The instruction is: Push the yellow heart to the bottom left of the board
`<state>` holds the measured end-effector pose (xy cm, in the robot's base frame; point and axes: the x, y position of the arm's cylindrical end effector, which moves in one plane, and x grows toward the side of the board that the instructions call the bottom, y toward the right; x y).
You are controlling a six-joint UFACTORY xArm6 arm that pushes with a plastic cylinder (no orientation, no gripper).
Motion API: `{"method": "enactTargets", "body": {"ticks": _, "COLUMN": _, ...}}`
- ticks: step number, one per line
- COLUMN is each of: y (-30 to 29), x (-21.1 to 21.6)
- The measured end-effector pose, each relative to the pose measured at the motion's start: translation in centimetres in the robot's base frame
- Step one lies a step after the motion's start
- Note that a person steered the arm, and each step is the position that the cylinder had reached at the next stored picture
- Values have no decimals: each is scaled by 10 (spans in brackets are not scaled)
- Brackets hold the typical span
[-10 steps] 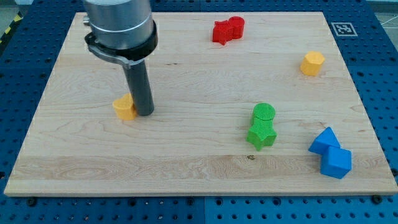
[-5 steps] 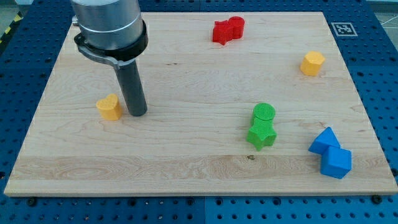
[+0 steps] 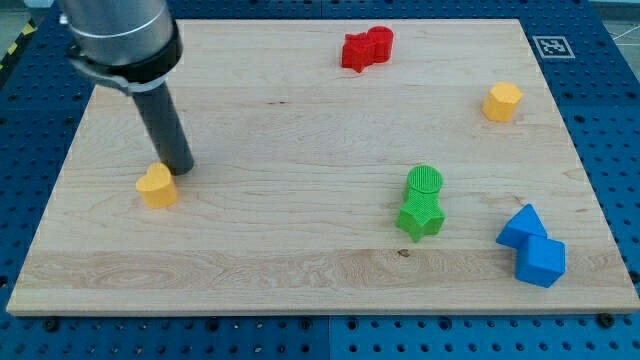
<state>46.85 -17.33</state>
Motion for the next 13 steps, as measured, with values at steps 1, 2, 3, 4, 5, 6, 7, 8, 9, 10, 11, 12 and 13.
{"method": "enactTargets", "body": {"ticks": 1, "y": -17, "x": 12}}
{"method": "enactTargets", "body": {"ticks": 2, "y": -34, "x": 23}}
{"method": "enactTargets", "body": {"ticks": 3, "y": -50, "x": 35}}
{"method": "enactTargets", "body": {"ticks": 4, "y": -64, "x": 46}}
{"method": "enactTargets", "body": {"ticks": 5, "y": -61, "x": 26}}
{"method": "enactTargets", "body": {"ticks": 6, "y": -18, "x": 8}}
{"method": "enactTargets", "body": {"ticks": 7, "y": 1, "x": 16}}
{"method": "enactTargets", "body": {"ticks": 8, "y": 0, "x": 34}}
{"method": "enactTargets", "body": {"ticks": 9, "y": -10, "x": 49}}
{"method": "enactTargets", "body": {"ticks": 10, "y": -25, "x": 51}}
{"method": "enactTargets", "body": {"ticks": 11, "y": -39, "x": 51}}
{"method": "enactTargets", "body": {"ticks": 12, "y": -51, "x": 52}}
{"method": "enactTargets", "body": {"ticks": 13, "y": -61, "x": 56}}
